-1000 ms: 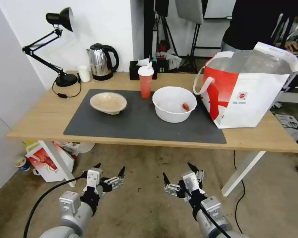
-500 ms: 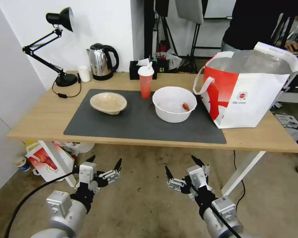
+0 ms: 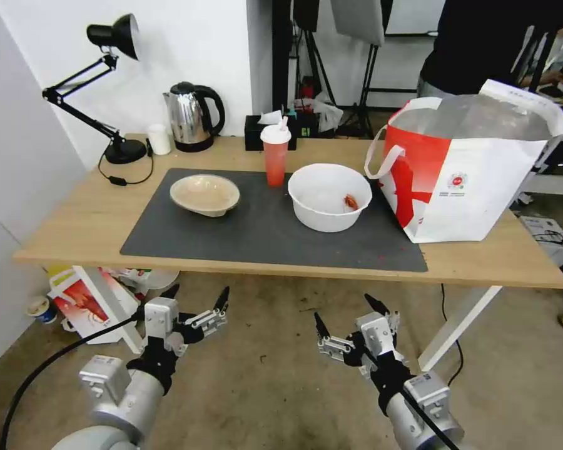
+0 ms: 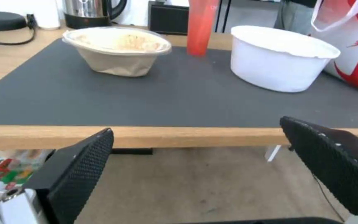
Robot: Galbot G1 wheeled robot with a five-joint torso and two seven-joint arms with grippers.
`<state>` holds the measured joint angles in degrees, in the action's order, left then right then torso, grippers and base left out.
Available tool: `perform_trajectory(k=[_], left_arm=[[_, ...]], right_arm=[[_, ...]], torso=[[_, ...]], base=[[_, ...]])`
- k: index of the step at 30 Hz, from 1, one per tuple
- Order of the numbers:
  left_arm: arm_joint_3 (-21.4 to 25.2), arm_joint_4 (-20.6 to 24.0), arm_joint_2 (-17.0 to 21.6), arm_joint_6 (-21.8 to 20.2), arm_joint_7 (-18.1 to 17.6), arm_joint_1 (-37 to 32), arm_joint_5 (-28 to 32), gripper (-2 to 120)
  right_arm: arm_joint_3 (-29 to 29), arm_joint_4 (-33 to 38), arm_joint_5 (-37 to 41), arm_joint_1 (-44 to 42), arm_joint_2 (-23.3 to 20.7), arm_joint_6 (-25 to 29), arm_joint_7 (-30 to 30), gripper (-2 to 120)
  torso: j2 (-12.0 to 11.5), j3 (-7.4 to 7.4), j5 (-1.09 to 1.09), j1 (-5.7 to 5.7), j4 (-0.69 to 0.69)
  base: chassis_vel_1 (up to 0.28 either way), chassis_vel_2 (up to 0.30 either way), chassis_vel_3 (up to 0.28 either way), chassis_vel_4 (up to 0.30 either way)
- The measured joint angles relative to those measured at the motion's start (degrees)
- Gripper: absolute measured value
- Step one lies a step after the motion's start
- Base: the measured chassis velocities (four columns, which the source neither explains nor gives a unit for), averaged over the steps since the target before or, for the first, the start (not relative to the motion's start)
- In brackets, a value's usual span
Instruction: Pick up the trash from the table and place it into the takeout bag.
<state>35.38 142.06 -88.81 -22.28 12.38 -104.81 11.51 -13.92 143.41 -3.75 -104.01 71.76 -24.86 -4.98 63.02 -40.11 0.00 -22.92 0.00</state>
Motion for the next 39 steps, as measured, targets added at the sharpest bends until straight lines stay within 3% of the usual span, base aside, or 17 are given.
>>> perform_trajectory(k=[13, 20, 22, 32, 39], left_arm=[[-0.1, -1.7, 0.0, 0.1, -1.1, 1.9, 2.4, 100], [-0.2, -2.0, 0.2, 0.3, -1.6, 2.4, 2.7, 100], [-0.1, -1.8, 0.4, 0.5, -1.6, 2.3, 1.6, 100], [-0.1, -1.7, 0.5, 3.0, -1.6, 1.8, -6.8, 100], [-0.5, -1.5, 0.1, 4.5, -3.5, 1.1, -11.6, 100]], right_arm=[[-0.4, -0.1, 0.0, -0.7, 0.6, 0.5, -0.3, 100], [-0.8, -0.1, 1.0, -0.8, 1.3, 4.3, -0.4, 100], [-1.1, -0.2, 1.5, -0.6, 1.4, 6.4, -0.2, 100], [-2.5, -0.2, 2.0, 0.0, 1.0, 6.9, -0.1, 100], [-2.5, -0.2, 2.1, 0.6, 0.8, 7.1, 0.0, 100]], torso=[[0.0, 0.00, 0.00, 0.00, 0.00], [0.0, 0.00, 0.00, 0.00, 0.00], [0.0, 0.00, 0.00, 0.00, 0.00], [0.0, 0.00, 0.00, 0.00, 0.00], [0.0, 0.00, 0.00, 0.00, 0.00]], base=[[0.000, 0.000, 0.000, 0.000], [0.000, 0.000, 0.000, 0.000], [0.000, 0.000, 0.000, 0.000], [0.000, 0.000, 0.000, 0.000], [0.000, 0.000, 0.000, 0.000]])
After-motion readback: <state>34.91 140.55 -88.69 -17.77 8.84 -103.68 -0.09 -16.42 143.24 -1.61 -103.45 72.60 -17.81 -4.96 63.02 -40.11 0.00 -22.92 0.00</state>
